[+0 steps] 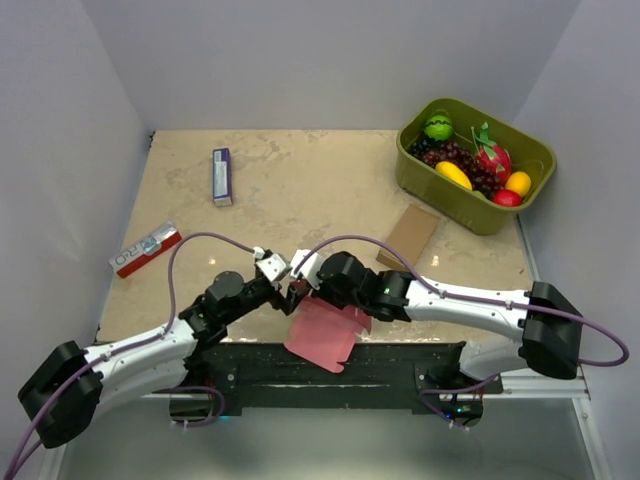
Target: Fold the paper box
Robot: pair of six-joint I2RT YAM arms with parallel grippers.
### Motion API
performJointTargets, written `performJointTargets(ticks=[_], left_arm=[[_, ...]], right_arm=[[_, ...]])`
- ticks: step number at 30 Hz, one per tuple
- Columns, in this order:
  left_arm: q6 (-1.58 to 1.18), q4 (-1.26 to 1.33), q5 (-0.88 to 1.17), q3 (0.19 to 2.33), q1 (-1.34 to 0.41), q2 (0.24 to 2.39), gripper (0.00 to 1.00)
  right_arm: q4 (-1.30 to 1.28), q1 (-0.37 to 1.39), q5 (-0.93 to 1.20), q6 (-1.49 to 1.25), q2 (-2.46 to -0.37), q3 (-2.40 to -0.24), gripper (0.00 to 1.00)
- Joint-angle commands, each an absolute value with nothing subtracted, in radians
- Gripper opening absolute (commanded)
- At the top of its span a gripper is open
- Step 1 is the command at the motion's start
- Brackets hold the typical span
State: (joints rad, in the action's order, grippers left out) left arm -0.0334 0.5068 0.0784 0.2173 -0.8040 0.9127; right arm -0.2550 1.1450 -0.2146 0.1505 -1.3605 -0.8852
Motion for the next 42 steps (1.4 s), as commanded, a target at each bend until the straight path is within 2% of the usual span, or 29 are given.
performJointTargets(ticks=[1,8,21,22,23,26,36,39,42], left_arm=[[-0.058,0.546,0.158,0.18,-0.767,0.827,0.85],[-0.091,0.517,0.308,0.192,-0.724,0.793,0.86],[-0.077,0.439,0.308,0.267,-0.724,0.816,0.81],[-0.075,0.434,0.314,0.27,-0.724,0.819,0.79],[-0.074,0.43,0.318,0.273,-0.724,0.825,0.7],[-0.074,0.425,0.322,0.279,-0.724,0.836,0.57],[-0.077,0.419,0.341,0.285,-0.729,0.867,0.31],[-0.075,0.419,0.345,0.287,-0.732,0.874,0.22],[-0.072,0.417,0.344,0.29,-0.735,0.874,0.16]], right_arm=[[-0.23,1.147,-0.195,0.163,-1.305,-0.902,0.0],[-0.274,1.147,-0.137,0.143,-1.284,-0.919,0.0],[-0.313,1.149,-0.075,0.124,-1.246,-0.927,0.0],[-0.314,1.147,-0.075,0.126,-1.247,-0.928,0.0],[-0.314,1.147,-0.075,0.124,-1.247,-0.928,0.0],[-0.314,1.149,-0.08,0.124,-1.249,-0.928,0.0],[-0.305,1.147,-0.153,0.115,-1.238,-0.923,0.0],[-0.295,1.147,-0.187,0.107,-1.233,-0.92,0.1],[-0.287,1.147,-0.218,0.103,-1.221,-0.913,0.15]])
